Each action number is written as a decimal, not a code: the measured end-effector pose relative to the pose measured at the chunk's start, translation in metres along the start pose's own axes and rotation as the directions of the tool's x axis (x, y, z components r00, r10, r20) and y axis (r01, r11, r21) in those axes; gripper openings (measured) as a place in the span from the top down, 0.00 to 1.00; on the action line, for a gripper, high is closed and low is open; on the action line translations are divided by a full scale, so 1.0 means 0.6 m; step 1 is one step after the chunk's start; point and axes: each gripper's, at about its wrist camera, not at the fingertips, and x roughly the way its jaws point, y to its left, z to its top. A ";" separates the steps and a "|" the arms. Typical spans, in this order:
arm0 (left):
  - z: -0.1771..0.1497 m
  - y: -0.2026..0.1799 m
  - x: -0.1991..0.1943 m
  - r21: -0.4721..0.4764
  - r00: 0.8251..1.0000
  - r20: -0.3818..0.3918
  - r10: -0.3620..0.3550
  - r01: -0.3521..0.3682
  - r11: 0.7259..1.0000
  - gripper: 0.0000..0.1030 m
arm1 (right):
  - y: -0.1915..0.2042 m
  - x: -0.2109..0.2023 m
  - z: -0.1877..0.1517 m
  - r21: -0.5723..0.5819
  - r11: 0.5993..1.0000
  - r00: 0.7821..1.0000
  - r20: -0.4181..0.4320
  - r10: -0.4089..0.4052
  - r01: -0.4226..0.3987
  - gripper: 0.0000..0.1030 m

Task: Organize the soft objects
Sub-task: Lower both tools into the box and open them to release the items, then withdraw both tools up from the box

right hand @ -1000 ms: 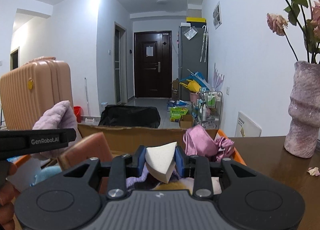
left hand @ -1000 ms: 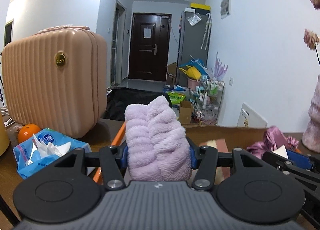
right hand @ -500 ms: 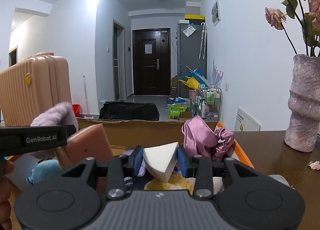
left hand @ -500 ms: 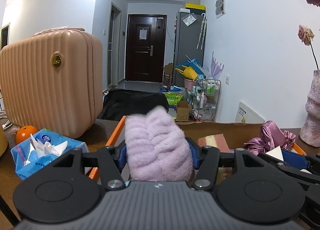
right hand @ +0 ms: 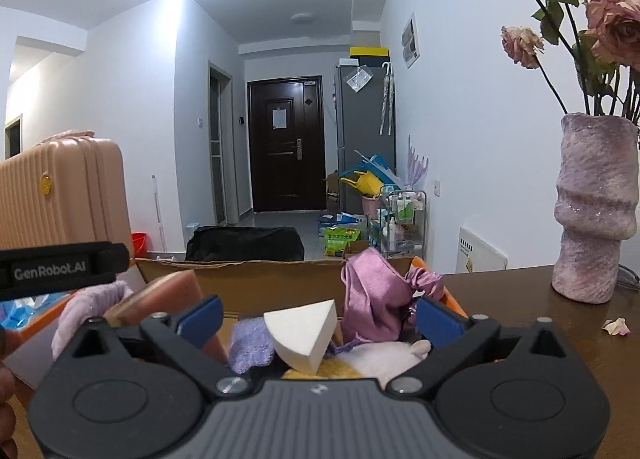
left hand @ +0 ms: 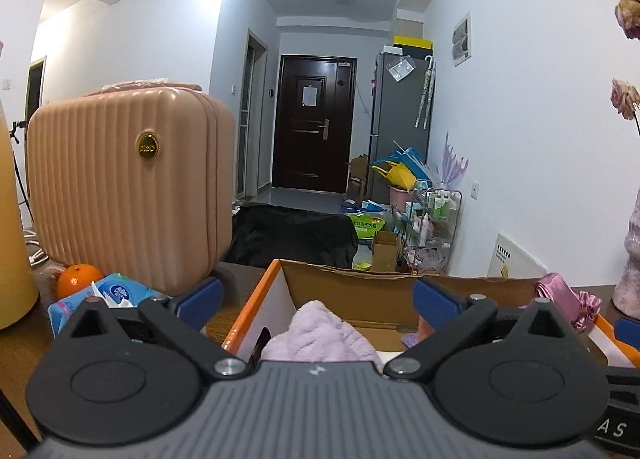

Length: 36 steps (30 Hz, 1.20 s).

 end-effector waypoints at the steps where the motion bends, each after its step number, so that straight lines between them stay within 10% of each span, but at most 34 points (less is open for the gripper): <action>1: 0.000 0.001 0.000 -0.003 1.000 0.001 0.006 -0.006 1.000 0.00 | -0.001 0.000 0.000 0.000 1.000 1.000 0.002 -0.003 0.003 0.00; 36: -0.020 0.046 -0.073 -0.020 0.994 -0.006 0.109 -0.109 0.994 0.00 | -0.031 -0.086 -0.020 -0.007 0.997 0.997 0.032 -0.071 0.072 0.00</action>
